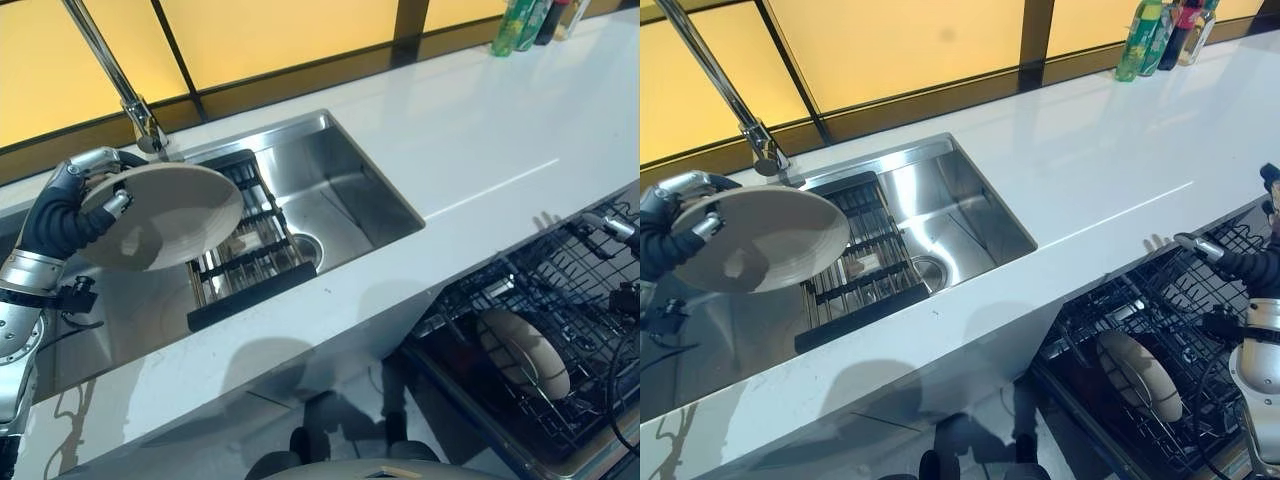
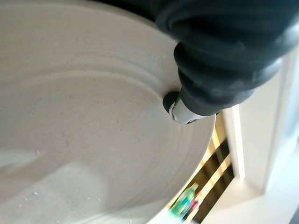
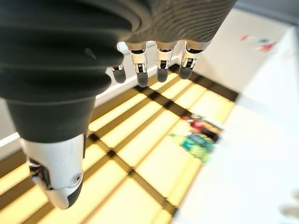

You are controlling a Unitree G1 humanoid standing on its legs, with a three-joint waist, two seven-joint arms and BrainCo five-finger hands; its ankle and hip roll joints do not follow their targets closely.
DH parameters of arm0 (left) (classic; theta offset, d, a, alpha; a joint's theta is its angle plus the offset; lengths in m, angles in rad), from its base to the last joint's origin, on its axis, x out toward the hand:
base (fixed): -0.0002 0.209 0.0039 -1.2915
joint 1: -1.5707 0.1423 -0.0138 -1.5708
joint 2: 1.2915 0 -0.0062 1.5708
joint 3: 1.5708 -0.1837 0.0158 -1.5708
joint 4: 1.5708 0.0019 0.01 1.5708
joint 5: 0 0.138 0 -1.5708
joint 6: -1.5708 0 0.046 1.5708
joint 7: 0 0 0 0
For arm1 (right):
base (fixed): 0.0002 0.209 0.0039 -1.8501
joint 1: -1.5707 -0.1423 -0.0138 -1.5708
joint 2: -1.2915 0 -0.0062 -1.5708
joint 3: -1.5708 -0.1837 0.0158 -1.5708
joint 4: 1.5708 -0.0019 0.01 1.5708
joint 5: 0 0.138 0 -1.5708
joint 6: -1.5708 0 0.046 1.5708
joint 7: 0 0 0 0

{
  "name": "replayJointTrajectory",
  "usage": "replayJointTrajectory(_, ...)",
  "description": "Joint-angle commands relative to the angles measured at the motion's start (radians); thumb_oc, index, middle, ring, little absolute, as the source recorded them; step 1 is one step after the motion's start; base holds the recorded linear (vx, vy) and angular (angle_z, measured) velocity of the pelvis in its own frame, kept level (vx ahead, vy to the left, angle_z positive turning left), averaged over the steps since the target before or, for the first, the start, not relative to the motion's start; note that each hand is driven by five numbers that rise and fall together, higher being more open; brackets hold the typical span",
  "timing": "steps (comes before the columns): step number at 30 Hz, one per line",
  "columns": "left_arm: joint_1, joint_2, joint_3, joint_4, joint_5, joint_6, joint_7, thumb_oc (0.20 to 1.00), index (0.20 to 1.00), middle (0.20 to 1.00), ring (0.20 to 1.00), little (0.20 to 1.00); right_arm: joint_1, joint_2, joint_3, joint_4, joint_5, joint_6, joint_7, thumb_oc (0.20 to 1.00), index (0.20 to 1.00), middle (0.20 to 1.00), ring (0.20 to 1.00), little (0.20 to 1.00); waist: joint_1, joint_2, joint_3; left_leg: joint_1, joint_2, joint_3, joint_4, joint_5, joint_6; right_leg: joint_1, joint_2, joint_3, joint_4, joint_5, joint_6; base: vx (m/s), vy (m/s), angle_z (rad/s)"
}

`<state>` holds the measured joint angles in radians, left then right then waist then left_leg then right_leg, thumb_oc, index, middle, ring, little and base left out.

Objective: Pick up plates and place into dishwasher.

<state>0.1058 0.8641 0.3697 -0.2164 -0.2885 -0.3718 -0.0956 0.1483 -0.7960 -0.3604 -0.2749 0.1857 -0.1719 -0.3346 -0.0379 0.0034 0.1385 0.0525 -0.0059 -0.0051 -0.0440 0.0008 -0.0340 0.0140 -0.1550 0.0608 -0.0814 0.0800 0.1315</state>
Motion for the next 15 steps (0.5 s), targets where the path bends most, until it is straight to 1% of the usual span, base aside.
replayJointTrajectory(1, -0.129, 0.01, -0.031, -0.028, -0.01, -0.101, 0.086, 0.2, 0.2, 0.2, 0.2, 0.2, -0.124, -0.067, 0.067, -0.082, -0.031, -0.083, 0.037, 1.0, 1.0, 1.0, 1.0, 1.0, 0.029, -0.021, -0.055, -0.024, -0.003, -0.033, 0.014, -0.017, 0.009, -0.041, -0.006, -0.01, 0.116, -0.06, 0.039, 0.0, -0.019, 0.06)
replayJointTrajectory(2, -0.15, -0.008, -0.056, -0.033, -0.009, -0.109, 0.091, 0.2, 0.2, 0.2, 0.2, 0.2, -0.154, -0.065, 0.094, -0.097, -0.029, -0.088, 0.045, 1.0, 1.0, 1.0, 1.0, 1.0, 0.033, -0.022, -0.059, -0.022, -0.003, -0.037, 0.012, -0.017, 0.009, -0.037, -0.006, -0.013, 0.116, -0.061, 0.039, -0.01, -0.021, 0.1)
replayJointTrajectory(6, -0.214, -0.076, -0.151, -0.05, -0.031, -0.098, 0.087, 0.2, 0.2, 0.2, 0.2, 0.2, -0.269, -0.037, 0.208, -0.13, -0.012, -0.082, 0.095, 1.0, 1.0, 1.0, 1.0, 1.0, 0.048, -0.028, -0.076, -0.011, -0.004, -0.052, 0.004, -0.017, 0.008, -0.021, -0.004, -0.024, 0.111, -0.064, 0.035, -0.01, -0.019, 0.12)
replayJointTrajectory(11, -0.298, -0.148, -0.279, -0.047, -0.053, -0.078, 0.117, 0.2, 0.2, 0.2, 0.2, 0.2, -0.402, 0.022, 0.371, -0.154, 0.004, -0.047, 0.158, 1.0, 1.0, 1.0, 1.0, 1.0, 0.062, -0.033, -0.093, 0.0, -0.004, -0.072, -0.003, -0.014, 0.008, -0.002, -0.001, -0.041, 0.112, -0.071, 0.03, -0.01, -0.005, 0.1)
replayJointTrajectory(14, -0.328, -0.188, -0.339, -0.046, -0.062, -0.088, 0.116, 0.2, 0.2, 0.2, 0.2, 0.2, -0.458, 0.059, 0.459, -0.171, 0.045, -0.039, 0.217, 1.0, 1.0, 1.0, 1.0, 1.0, 0.071, -0.037, -0.104, 0.004, -0.004, -0.08, -0.006, -0.01, 0.009, 0.006, 0.001, -0.05, 0.117, -0.076, 0.027, -0.03, -0.006, 0.17)
replayJointTrajectory(15, -0.337, -0.197, -0.354, -0.048, -0.053, -0.089, 0.123, 0.2, 0.2, 0.2, 0.2, 0.2, -0.475, 0.069, 0.481, -0.172, 0.045, -0.03, 0.223, 1.0, 1.0, 1.0, 1.0, 1.0, 0.073, -0.038, -0.107, 0.004, -0.004, -0.081, -0.007, -0.009, 0.008, 0.008, 0.002, -0.052, 0.116, -0.076, 0.026, -0.03, -0.002, 0.06)
